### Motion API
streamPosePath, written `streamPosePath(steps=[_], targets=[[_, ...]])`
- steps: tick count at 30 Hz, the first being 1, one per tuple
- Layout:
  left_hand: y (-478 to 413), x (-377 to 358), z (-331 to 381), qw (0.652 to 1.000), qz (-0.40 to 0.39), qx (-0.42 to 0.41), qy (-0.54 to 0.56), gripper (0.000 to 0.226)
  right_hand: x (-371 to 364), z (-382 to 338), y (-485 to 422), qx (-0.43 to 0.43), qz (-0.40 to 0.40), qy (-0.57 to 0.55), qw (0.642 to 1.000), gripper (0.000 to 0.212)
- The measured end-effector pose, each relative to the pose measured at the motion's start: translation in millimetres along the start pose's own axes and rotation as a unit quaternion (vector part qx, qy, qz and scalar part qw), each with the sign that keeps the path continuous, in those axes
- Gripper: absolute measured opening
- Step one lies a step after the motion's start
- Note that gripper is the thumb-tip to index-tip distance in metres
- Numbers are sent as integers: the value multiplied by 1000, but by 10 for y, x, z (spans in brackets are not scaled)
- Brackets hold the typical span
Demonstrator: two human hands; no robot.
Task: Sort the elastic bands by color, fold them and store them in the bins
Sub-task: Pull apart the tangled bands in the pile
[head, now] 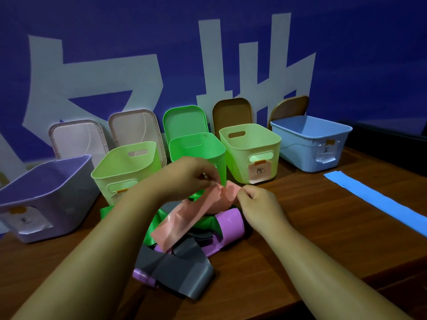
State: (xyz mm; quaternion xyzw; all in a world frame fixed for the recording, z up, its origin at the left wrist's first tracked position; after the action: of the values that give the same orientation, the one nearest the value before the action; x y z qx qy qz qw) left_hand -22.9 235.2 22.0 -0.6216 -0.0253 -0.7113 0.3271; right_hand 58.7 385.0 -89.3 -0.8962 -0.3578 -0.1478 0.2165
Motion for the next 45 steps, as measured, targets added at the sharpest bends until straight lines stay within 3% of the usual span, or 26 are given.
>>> streamPosePath(steps=[8,15,19,23,29,37,43,45], targets=[[-258,546,265,996,82,-39,-26,32,-72,-62,68,3,-56,-33,998,27],[-492,1161,576,974,178,-97,-102,26,-166,-117,137,20,-115,-45,992,30],[-622,1611,702,955,258,-94,-112,25,-154,-178,143,53,-105,-81,990,22],[-703,1869,772,946,296,-71,-114,29,-105,-243,168,51,-101,-127,985,50],[-724,1939,792,943,315,-46,-102,31,-16,-194,90,27,-63,-132,989,25],[-758,1883,688,940,328,-19,-92,27,-59,-123,139,-32,-87,-110,990,29],[-905,1786,538,934,347,29,-79,25,190,-88,255,-25,-93,-80,992,18],[-982,1656,528,935,345,41,-76,24,409,-27,340,-10,-84,-55,995,26]])
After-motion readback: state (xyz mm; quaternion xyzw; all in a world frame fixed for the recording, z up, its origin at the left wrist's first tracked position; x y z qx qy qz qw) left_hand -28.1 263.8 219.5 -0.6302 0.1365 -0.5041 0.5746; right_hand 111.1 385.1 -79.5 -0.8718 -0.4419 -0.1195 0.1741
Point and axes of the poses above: each hand's wrist, its own y-axis away from the middle knuckle, its own x-axis out of the back of the hand, z = x × y, the point moved 8 cm from there along -y, towards the middle knuckle, and after that the axes turned 12 degrees about z, right-handed, at the moved point
